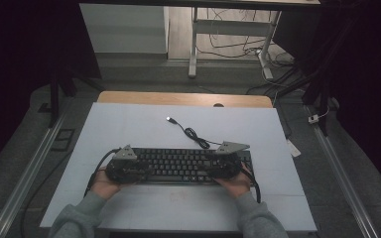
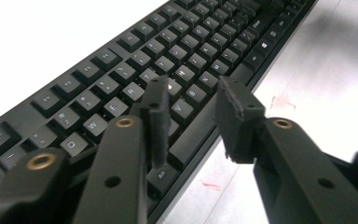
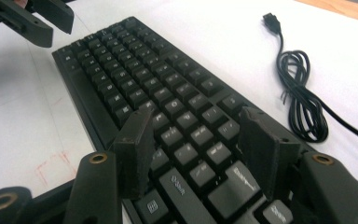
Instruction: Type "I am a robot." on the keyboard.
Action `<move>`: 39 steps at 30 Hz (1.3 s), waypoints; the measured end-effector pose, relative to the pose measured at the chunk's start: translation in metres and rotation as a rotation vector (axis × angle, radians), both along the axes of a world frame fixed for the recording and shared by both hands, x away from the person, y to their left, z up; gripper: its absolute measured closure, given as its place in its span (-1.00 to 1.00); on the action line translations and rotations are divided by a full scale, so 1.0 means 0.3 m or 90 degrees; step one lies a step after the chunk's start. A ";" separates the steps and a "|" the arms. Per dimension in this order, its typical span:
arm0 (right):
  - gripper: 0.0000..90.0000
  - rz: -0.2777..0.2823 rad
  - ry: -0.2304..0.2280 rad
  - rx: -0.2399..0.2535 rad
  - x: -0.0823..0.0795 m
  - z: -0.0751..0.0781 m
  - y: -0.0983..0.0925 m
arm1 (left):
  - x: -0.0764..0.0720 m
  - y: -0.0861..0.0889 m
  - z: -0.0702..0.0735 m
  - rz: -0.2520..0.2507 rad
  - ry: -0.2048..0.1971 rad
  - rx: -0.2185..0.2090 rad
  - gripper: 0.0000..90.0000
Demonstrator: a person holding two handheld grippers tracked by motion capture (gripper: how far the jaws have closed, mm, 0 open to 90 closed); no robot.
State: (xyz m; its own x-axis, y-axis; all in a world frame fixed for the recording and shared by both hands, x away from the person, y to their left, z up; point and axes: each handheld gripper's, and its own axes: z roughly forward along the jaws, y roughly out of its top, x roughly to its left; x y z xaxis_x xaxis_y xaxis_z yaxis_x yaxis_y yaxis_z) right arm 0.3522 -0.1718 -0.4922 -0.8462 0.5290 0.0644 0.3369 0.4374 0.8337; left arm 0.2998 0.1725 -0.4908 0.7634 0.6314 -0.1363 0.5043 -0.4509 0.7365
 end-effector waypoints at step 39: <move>0.01 -0.008 -0.001 -0.015 -0.001 -0.018 -0.021 | 0.015 -0.129 -0.086 -0.020 0.030 0.052 0.97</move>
State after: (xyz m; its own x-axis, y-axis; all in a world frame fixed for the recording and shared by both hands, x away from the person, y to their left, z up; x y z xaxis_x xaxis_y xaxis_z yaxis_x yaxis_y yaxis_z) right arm 0.3517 -0.1781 -0.4975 -0.8396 0.5408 0.0512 0.3416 0.4524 0.8238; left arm 0.3043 0.1338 -0.5168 0.7768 0.6178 -0.1219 0.5223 -0.5240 0.6728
